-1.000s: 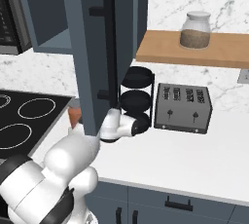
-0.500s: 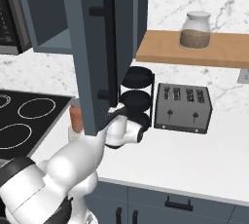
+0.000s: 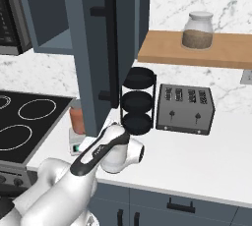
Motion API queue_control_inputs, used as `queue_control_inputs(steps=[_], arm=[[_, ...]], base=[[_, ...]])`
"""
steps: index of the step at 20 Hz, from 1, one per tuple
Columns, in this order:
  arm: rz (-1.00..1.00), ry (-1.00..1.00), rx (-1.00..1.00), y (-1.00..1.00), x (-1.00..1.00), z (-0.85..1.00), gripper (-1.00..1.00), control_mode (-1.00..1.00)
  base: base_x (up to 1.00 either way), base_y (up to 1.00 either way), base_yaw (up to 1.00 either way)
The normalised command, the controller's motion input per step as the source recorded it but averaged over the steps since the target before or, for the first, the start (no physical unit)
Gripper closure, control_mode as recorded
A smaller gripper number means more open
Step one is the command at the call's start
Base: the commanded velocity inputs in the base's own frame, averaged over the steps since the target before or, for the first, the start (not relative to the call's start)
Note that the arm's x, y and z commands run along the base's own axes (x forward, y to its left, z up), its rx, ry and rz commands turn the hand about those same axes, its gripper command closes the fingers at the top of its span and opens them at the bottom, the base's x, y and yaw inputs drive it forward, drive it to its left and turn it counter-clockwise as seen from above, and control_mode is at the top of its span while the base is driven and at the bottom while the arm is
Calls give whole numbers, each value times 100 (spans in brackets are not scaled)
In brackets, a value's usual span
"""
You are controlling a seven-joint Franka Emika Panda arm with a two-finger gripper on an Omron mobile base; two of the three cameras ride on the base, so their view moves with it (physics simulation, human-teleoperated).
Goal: Pick the honey bottle and place it on the digital scale for weighing, and close the cabinet.
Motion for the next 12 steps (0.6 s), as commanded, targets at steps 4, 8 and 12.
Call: queue_control_inputs(steps=[4,8,12], arm=[[-2,-20,0,61,-63,31,100,-100],[-4,-30,0,34,-57,68,100,-100],[-6,-30,0,14,-60,69,100,-100]], base=[[0,0,0],[0,0,0],[0,0,0]])
